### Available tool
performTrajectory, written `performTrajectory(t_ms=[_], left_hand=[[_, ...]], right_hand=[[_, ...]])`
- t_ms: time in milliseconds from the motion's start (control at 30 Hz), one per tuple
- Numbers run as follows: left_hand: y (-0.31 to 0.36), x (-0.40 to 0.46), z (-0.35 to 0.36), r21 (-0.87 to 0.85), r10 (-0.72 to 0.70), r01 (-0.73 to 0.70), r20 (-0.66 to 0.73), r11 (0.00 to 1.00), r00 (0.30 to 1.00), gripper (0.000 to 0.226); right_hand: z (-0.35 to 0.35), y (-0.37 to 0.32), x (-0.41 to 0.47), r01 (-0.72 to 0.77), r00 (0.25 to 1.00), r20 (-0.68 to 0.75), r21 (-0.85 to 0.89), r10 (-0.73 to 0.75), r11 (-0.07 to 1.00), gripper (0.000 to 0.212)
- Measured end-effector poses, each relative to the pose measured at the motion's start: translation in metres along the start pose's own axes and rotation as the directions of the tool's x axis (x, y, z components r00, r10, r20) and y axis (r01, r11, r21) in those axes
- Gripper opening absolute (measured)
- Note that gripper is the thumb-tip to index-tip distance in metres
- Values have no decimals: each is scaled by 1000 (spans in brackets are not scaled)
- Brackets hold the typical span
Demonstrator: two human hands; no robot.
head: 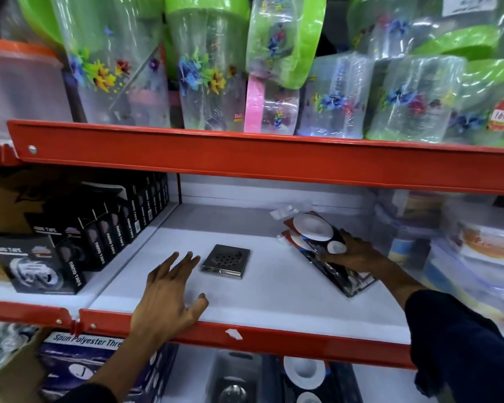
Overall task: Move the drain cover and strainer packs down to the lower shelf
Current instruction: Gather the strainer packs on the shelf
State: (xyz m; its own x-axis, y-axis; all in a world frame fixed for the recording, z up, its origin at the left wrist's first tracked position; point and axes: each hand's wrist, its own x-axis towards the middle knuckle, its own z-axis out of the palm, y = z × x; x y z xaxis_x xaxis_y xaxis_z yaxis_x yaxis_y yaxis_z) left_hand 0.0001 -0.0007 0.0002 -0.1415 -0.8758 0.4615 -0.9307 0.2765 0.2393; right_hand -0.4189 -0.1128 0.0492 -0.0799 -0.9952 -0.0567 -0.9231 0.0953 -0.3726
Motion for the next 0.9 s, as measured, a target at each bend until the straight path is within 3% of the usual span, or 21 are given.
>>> performTrajectory(t_ms=[200,367,633,700,833,900], left_hand=[[1,0,-1,3,2,-2,6,1000,1000,76],[1,0,-2,-14,2,-2,3,1000,1000,75],[1,1,-3,-17,8,-8,-7,1000,1000,73],[0,1,-2,-12,10,-10,-8,1000,1000,72],[1,1,-2,14,14,-14,-2,1000,1000,71],[1,1,-2,24,16,-16,-4,1000,1000,71]], right_hand=[[-6,-5,5,-49,994,92,-85,57,995,153],[-17,-5,8,-46,980,191,-24,50,999,147],[-1,-8,14,1,998,-67,-71,-6,997,142],[2,-14,10,-16,992,-122,-62,8,998,132],[7,-41,-21,-164,939,-320,-100,125,981,137],[13,-69,-49,-243,927,-313,-77,208,967,138]])
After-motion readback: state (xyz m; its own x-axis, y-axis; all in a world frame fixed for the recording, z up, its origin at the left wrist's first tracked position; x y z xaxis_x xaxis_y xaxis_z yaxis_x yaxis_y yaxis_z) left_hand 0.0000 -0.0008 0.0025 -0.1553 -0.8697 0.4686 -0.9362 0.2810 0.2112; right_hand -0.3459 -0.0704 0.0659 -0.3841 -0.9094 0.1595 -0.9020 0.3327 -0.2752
